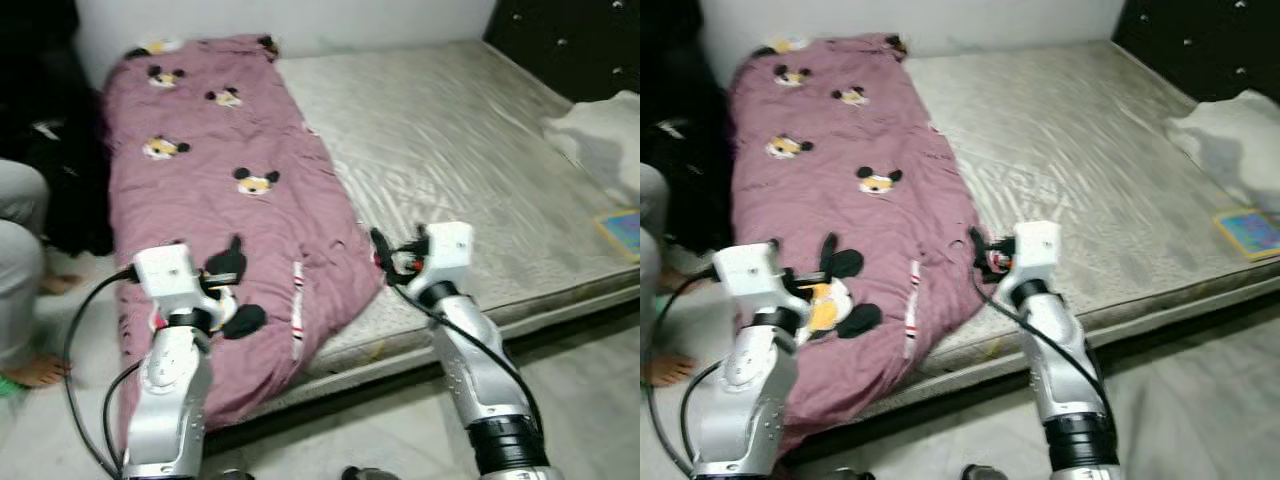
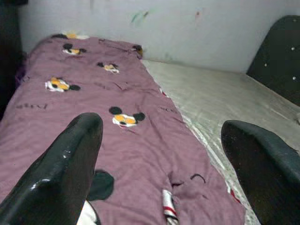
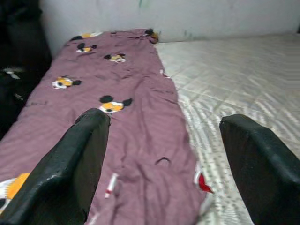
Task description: Clean up the room
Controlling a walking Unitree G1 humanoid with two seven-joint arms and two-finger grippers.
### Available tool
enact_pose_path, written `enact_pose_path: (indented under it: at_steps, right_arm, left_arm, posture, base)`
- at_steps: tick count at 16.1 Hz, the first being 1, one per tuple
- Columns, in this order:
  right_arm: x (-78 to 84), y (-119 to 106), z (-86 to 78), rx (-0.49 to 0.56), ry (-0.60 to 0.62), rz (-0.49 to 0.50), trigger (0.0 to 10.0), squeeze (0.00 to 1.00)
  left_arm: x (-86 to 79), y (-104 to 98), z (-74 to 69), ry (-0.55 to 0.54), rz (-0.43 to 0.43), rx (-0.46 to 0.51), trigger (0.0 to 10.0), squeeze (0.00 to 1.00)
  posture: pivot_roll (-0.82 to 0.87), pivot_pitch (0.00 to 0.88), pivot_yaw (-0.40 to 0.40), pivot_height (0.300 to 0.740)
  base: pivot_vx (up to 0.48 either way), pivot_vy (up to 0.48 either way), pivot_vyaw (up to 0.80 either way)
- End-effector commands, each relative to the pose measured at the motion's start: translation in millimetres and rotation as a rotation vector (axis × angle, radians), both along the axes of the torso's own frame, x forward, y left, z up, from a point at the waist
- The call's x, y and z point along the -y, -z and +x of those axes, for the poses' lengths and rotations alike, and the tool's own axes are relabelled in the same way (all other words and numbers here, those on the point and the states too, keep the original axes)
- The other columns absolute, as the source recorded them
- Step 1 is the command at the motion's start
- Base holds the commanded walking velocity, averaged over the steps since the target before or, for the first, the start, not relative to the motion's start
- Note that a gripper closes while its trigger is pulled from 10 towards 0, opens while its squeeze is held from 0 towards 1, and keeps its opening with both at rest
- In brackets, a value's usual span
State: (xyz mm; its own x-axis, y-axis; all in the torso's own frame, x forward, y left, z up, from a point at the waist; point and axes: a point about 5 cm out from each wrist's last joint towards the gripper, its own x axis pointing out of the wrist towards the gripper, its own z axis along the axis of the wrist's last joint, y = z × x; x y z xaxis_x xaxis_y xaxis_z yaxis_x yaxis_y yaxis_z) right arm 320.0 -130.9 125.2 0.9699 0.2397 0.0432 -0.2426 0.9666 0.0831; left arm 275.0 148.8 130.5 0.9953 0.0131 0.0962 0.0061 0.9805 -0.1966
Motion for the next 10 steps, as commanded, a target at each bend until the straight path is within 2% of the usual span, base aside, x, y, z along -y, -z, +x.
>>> enact_pose_path:
  at_steps: [1,3,8,10]
  right_arm:
    - [-1.2,-0.8,0.9,-0.003,0.002,0.004,10.0,0.00]
    - [-1.9,-1.3,0.8,0.003,-0.004,-0.006,10.0,0.00]
    - [-1.6,-1.1,0.1,0.008,-0.005,-0.015,10.0,0.00]
    - [-1.8,-0.5,0.2,0.003,-0.006,-0.013,10.0,0.00]
  left_arm:
    - [-2.9,-1.6,0.1,-0.023,-0.001,-0.003,10.0,0.00]
    - [-3.2,-1.6,0.4,-0.027,0.001,-0.002,10.0,0.00]
    - [-2.8,-0.6,-0.1,-0.024,0.009,-0.006,10.0,0.00]
    - [-3.1,-0.2,-1.7,-0.021,0.007,-0.008,10.0,0.00]
  posture:
    - [-0.05,0.108,-0.035,0.740]
    - [-0.05,0.108,-0.035,0.740]
    - [-0.05,0.106,-0.035,0.740]
    - [-0.04,0.108,-0.035,0.740]
  base:
    - [0.000,0.000,0.00]
    - [0.000,0.000,0.00]
    - [0.000,0.000,0.74]
    - [0.000,0.000,0.25]
